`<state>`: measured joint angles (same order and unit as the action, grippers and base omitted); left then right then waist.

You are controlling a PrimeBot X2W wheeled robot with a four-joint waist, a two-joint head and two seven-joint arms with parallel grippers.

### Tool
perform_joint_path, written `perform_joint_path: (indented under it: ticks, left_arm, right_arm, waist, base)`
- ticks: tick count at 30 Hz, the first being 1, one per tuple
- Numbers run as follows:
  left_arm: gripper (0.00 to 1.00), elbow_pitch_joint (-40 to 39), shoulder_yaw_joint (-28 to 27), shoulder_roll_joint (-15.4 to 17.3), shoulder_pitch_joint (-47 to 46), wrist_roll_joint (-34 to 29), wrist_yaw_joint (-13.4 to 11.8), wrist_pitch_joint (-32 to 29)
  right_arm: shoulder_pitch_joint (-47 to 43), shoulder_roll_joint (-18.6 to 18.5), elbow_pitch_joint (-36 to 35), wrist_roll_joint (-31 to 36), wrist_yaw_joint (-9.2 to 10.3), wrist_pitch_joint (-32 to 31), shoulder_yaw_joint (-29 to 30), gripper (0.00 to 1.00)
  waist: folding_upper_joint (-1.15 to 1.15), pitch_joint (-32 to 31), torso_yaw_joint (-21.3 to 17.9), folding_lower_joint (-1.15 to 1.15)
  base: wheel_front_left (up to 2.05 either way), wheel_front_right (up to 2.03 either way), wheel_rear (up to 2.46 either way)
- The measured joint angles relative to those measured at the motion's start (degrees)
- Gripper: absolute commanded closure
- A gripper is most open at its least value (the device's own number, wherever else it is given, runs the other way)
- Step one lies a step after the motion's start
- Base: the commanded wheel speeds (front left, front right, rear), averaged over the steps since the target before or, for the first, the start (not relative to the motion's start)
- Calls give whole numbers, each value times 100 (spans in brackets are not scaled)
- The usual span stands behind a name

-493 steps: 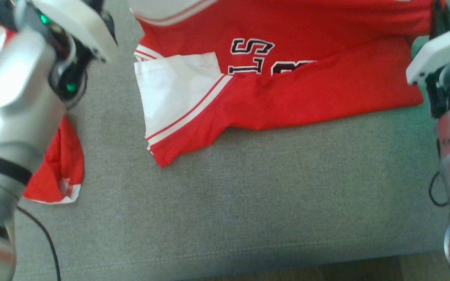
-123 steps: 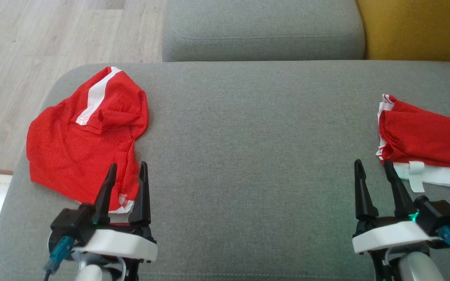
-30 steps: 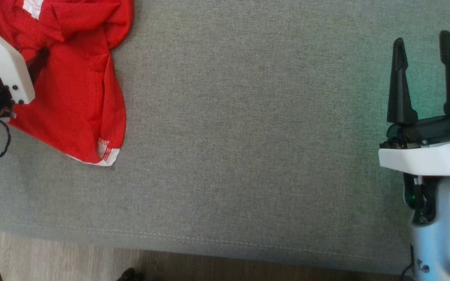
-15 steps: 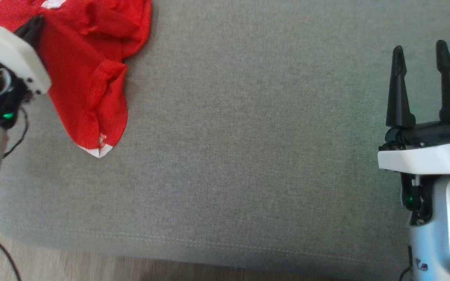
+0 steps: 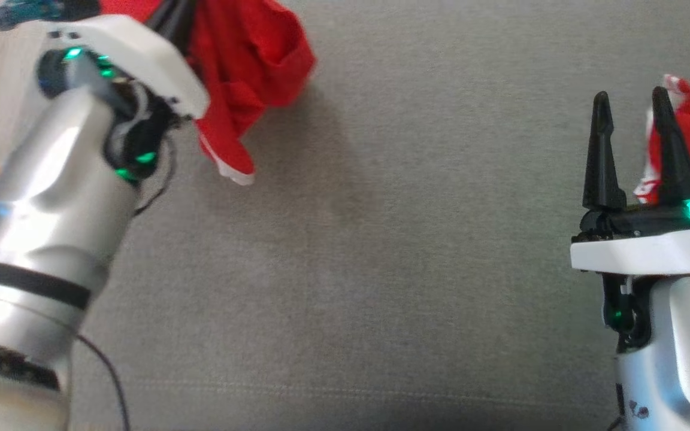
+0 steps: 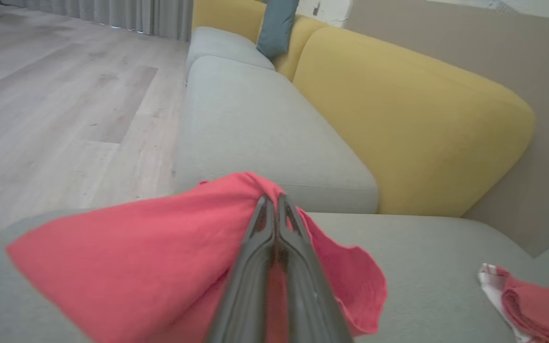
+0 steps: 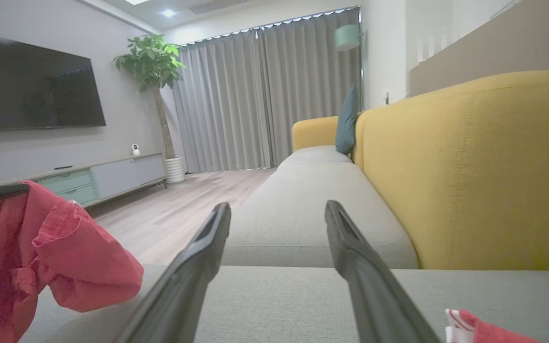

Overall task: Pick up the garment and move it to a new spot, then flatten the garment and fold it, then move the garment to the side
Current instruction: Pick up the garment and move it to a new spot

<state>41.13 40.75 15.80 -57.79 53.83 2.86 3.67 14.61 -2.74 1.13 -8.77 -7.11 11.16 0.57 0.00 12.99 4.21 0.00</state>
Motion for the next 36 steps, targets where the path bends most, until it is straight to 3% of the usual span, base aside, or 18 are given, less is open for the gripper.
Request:
perform_joint_path:
  ticks: [9,18,19,20,26,36]
  left_arm:
    - [100,-349,81,-606,35,18,-776,-7]
    - [100,177,320,-971,165,-190,-1194,30]
    - [55,308,322,-982,153,-192,-1193,46]
    - [0,437,346,-983,123,-237,-1187,52]
    - [0,902,302,-987,-237,-357,-979,549]
    - [0,925,122,-571,-312,-547,-647,1048]
  right_arm:
    - [4,0,54,-41,0,96,-9,0]
    - [292,0,19,-41,0,103,-51,0]
    - [336,0,10,-41,0,105,-55,0]
    - [367,0,-2,-41,0,130,-54,0]
    - [382,0,-1,-40,0,152,-23,0]
    - [309,1,91,98,0,144,283,0]
  waist:
    - [0,-126,-493,0]
    - [0,57,-1114,0]
    - [0,92,-1180,0]
    - [0,132,-1238,0]
    - [0,357,-1376,0]
    - [0,147,-827,0]
  base:
    - [0,0,0]
    - [0,0,0]
    - [0,0,0]
    - [0,0,0]
    - [0,0,0]
    - [0,0,0]
